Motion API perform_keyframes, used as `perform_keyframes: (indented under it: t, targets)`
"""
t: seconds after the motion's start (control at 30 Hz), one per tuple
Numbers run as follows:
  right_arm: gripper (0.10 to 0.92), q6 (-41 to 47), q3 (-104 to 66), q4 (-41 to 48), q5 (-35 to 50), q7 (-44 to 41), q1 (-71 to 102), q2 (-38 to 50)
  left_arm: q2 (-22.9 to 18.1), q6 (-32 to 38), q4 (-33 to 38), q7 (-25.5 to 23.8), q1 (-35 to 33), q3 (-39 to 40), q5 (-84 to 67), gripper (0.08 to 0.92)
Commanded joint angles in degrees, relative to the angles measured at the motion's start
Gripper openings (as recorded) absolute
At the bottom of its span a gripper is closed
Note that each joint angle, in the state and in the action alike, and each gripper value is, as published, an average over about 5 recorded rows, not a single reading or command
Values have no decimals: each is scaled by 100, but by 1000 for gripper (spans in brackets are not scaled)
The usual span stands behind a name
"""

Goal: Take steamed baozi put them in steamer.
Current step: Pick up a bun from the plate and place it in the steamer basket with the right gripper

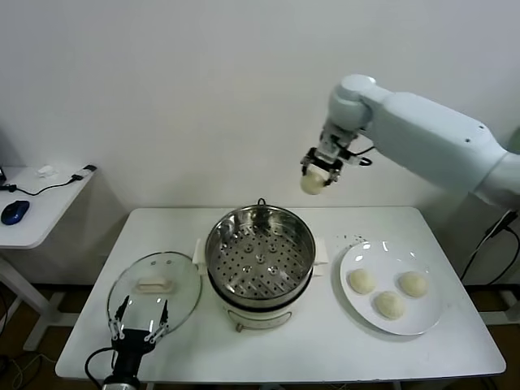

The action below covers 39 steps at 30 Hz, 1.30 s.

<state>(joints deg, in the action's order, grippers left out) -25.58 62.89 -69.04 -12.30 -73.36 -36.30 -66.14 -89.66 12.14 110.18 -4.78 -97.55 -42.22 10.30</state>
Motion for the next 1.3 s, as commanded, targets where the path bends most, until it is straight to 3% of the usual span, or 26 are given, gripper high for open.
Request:
perform_keyframes:
  t: [0.03, 0.43, 0.93, 1.2, 1.3]
  targets:
    - [636, -605, 217, -355, -625, 56, 356, -966, 16, -9, 33, 3, -43, 14, -11, 823]
    - [636, -909, -112, 367, -2039, 362, 1732, -1334, 22, -26, 93, 0, -85, -23, -26, 823]
    - [639, -927, -224, 842, -2186, 416, 2070, -1433, 47, -1, 64, 11, -130, -70, -98, 823]
    - [802, -832, -243, 552, -1588, 252, 1772, -1260, 44, 2, 66, 17, -142, -70, -100, 823]
    - [820, -773, -254, 192, -1248, 201, 1423, -1023, 44, 6, 59, 19, -147, -64, -98, 823]
